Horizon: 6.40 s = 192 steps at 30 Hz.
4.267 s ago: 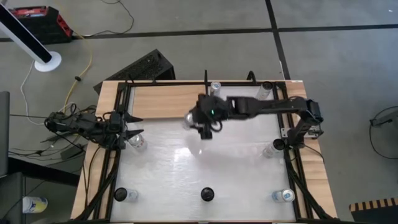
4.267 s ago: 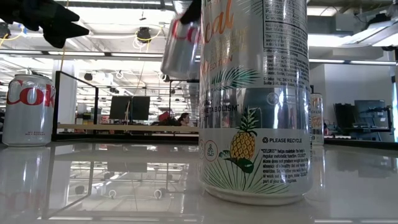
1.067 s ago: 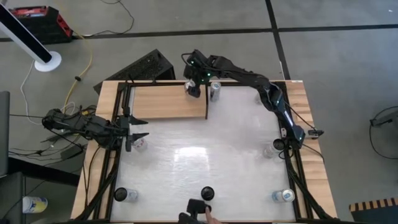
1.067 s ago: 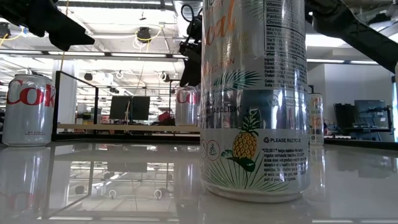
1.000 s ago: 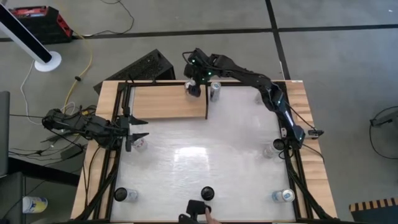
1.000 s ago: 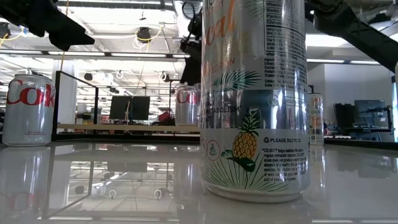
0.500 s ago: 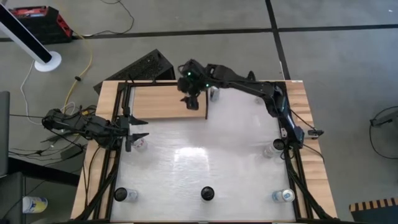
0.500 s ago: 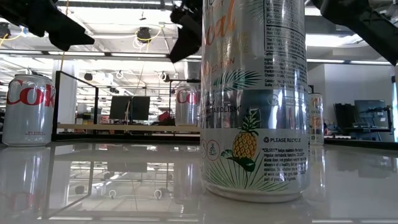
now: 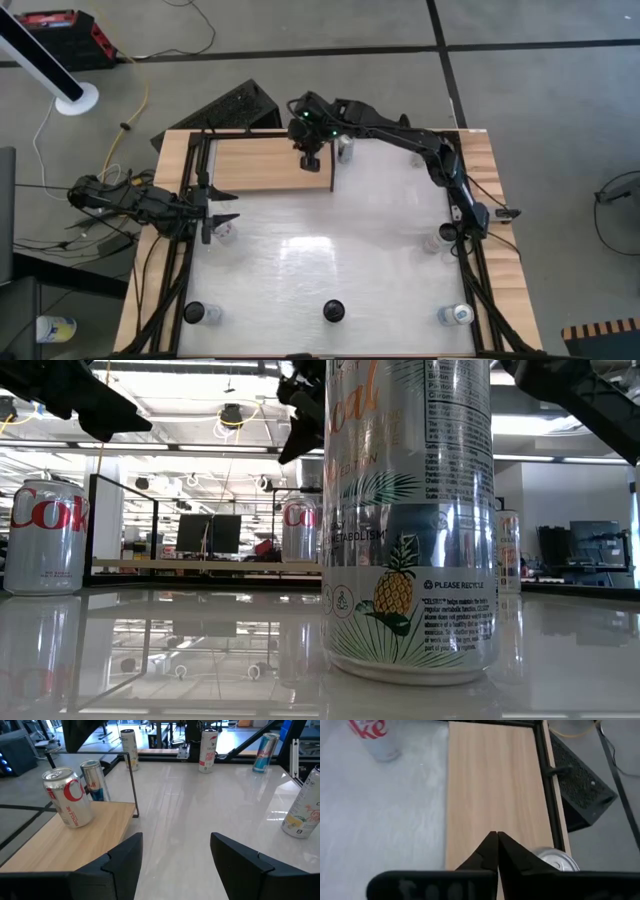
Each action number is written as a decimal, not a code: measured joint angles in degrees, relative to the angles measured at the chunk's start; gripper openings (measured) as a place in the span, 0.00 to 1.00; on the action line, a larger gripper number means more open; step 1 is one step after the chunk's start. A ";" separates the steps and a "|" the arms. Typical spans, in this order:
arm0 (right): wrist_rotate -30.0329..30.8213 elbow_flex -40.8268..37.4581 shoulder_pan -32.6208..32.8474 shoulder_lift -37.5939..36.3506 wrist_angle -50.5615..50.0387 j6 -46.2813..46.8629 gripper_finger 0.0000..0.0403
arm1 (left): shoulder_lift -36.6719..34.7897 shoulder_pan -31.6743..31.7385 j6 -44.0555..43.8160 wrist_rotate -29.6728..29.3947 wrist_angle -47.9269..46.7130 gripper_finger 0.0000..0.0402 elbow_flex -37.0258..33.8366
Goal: Place canned beverage on shelf
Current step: Put the left white soda can on the shelf
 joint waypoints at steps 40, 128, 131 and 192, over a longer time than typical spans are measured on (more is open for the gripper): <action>10.55 -0.05 -2.90 5.07 -1.94 1.51 0.05 | 0.00 0.02 0.00 0.30 0.00 0.55 0.00; 49.83 -104.45 44.06 -71.71 46.63 39.00 0.06 | 39.45 11.04 -39.06 20.81 -48.39 0.80 26.88; 49.85 -105.09 44.25 -70.42 46.91 38.80 0.06 | 41.33 11.06 -38.44 20.76 -48.70 0.80 26.88; 49.13 -105.08 42.67 -69.02 50.39 36.03 0.07 | 51.85 25.67 -17.69 24.98 -39.86 0.57 40.42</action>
